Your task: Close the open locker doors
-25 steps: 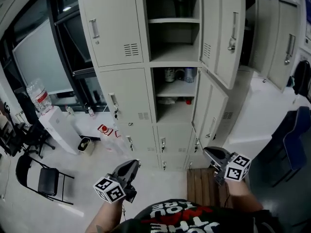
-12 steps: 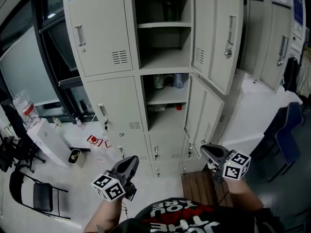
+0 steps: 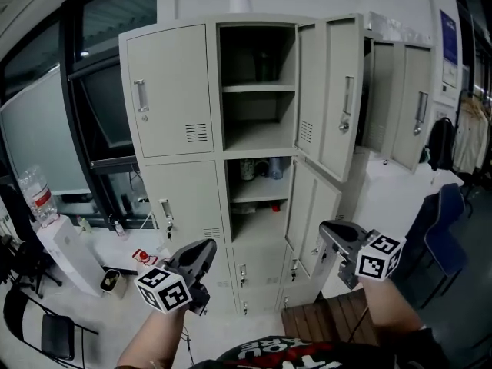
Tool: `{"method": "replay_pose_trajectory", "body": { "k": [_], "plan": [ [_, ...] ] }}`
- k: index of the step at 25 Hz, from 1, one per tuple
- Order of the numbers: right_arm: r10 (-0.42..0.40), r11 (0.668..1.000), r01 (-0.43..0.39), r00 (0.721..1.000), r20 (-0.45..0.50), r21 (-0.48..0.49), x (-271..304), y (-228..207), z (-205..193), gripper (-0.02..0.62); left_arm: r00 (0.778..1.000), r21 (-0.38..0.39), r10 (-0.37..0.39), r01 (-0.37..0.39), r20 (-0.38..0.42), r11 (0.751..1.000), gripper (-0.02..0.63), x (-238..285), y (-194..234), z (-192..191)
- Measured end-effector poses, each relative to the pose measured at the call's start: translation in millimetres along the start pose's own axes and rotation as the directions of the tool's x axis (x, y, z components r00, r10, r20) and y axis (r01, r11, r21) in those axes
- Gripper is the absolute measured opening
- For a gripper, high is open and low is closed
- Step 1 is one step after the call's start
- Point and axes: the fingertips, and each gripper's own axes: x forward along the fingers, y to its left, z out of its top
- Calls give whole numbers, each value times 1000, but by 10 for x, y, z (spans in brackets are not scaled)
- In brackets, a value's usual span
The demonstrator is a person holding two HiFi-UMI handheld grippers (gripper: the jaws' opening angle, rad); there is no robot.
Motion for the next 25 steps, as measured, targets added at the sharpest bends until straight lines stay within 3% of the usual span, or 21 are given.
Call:
{"method": "replay_pose_trajectory", "body": {
  "k": [7,13,19,25],
  "plan": [
    [-63,988,77,992,111,-132,-107,-88,1223,38,995,70,-78,74,57,995,8,314,-275,863],
    [-76,981,108,977,200,-158,-293,-362,2179,77,991,116,-123,115,59,987,8,545,-503,1357],
    [-54,985,82,982,182,-149,-231,-828,2683,183,988,129,-144,135,59,982,8,748,-620,1633],
    [53,997,-44,982,179,-56,-102,-1091,2868,209,986,138,-157,148,56,979,8,863,-704,1764]
  ]
}}
